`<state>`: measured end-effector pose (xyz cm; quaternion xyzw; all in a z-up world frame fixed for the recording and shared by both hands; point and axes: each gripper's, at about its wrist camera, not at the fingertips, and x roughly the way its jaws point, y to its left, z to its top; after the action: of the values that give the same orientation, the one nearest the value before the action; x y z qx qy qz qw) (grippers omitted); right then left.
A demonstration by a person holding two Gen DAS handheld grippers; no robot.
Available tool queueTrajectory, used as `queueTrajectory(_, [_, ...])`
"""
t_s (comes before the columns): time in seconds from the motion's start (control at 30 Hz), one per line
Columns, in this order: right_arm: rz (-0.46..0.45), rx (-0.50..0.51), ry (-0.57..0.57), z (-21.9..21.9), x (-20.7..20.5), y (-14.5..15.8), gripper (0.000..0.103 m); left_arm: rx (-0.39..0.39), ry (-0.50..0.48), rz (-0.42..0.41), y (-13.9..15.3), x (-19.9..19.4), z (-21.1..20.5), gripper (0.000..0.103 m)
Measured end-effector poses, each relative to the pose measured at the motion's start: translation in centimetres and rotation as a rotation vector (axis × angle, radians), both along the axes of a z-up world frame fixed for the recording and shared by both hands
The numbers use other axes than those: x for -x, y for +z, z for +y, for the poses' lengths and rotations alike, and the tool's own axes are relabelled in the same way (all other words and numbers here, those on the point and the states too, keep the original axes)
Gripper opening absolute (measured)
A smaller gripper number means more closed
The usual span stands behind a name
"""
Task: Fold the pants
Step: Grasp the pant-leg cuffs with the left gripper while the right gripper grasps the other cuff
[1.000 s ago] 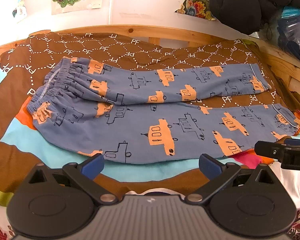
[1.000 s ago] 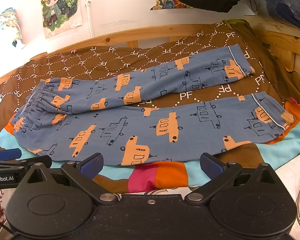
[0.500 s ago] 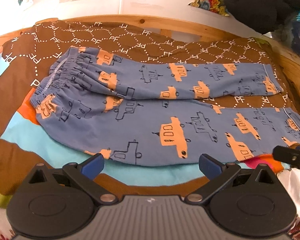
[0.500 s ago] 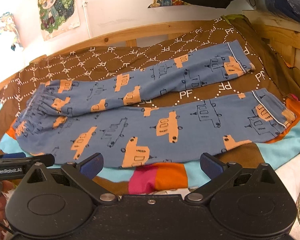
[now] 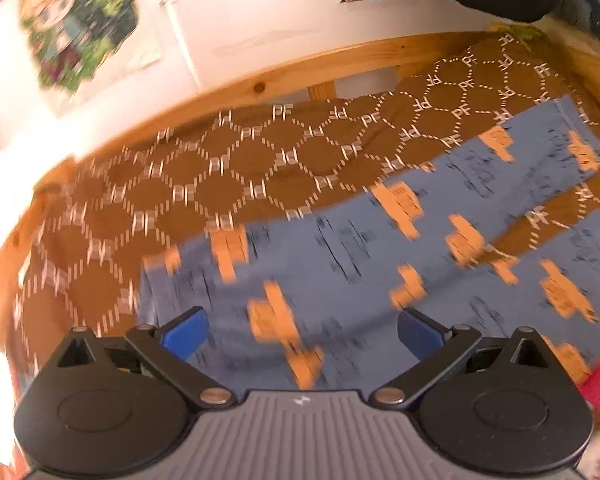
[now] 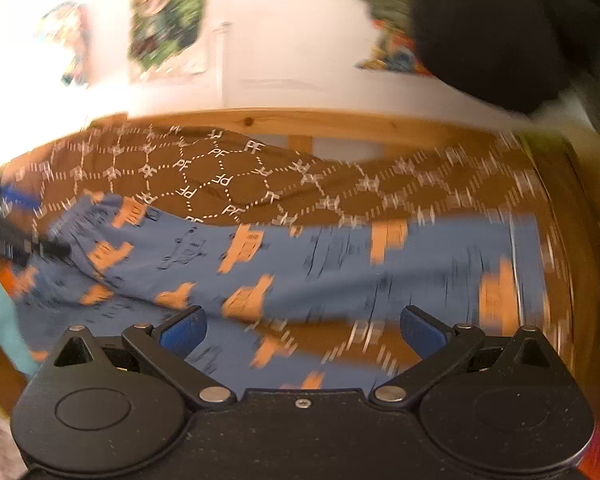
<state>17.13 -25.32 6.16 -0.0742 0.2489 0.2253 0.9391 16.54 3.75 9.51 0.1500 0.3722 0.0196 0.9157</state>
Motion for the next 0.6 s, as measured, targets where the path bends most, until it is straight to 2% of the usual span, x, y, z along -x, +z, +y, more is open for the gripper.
queueTrajectory(0.07, [-0.012,0.072,0.084,0.7,-3.4,0.0,0.102,-0.047,-0.037,-0.02,-0.4,-3.1,0.4,0.103])
queueTrajectory(0.13, [0.023,0.127,0.184,1.5,-7.5,0.0,0.102,-0.08,-0.067,-0.028,-1.4,-5.7,0.9,0.103])
queueTrajectory(0.27, [0.065,0.159,0.279,3.2,-14.6,0.1,0.102,-0.133,-0.093,-0.025,-3.8,-10.2,2.0,0.103])
queueTrajectory(0.4, [0.103,0.248,0.373,5.5,-20.7,-0.4,0.102,-0.118,-0.146,-0.018,-4.7,-13.9,2.9,0.103])
queueTrajectory(0.5, [0.158,0.261,0.441,6.0,-24.2,-1.1,0.096,-0.092,-0.276,-0.002,-5.2,-16.2,2.8,0.103])
queueTrajectory(0.6, [0.223,0.296,0.519,6.3,-26.3,-1.9,0.087,-0.052,-0.398,0.066,-5.9,-18.3,2.7,0.096])
